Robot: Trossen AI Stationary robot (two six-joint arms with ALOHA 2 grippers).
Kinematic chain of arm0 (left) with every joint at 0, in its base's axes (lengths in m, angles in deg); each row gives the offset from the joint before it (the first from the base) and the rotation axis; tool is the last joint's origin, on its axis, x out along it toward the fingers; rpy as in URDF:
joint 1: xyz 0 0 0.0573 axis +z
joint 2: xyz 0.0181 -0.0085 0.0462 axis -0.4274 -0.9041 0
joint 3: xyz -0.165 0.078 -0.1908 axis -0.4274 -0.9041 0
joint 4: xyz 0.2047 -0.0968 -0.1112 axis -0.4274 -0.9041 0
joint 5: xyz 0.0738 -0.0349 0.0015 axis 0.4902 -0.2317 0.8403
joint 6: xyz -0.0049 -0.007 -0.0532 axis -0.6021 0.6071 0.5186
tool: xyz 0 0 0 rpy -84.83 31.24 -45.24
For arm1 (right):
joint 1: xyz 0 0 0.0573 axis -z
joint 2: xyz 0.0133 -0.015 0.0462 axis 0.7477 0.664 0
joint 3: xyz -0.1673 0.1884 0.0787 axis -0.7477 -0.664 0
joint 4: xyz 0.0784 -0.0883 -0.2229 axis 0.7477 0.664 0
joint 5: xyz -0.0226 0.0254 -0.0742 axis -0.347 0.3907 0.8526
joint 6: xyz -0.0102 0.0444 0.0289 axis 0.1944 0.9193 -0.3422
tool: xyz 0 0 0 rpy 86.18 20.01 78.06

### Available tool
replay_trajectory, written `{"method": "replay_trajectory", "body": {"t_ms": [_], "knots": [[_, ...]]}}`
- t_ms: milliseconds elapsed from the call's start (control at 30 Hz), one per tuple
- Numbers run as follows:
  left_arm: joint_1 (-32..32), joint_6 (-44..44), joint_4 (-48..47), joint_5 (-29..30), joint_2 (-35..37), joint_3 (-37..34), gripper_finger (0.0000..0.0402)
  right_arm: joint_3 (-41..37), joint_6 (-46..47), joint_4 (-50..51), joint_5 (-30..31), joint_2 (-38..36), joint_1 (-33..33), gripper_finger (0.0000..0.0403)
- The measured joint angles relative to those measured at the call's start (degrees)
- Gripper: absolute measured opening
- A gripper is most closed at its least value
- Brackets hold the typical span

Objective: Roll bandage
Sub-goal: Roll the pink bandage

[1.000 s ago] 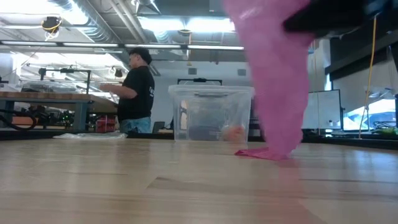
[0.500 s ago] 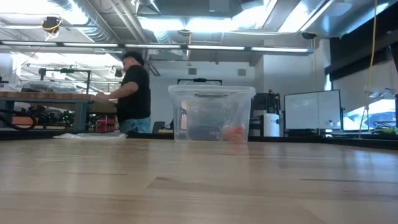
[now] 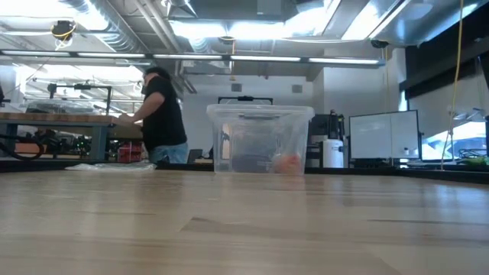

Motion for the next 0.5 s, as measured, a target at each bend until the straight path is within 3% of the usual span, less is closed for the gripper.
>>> {"method": "replay_trajectory", "body": {"t_ms": [233,500], "knots": [[1.19,1.04,0.07,-1.36,-7.34,0.0,0.0005,7.52,-5.32,-0.65,1.81,0.07,3.67,0.0001],[0.67,1.17,0.18,-15.15,-11.85,0.0,0.0005,19.55,-16.59,-0.8,9.78,-0.02,10.89,0.0001]]}}
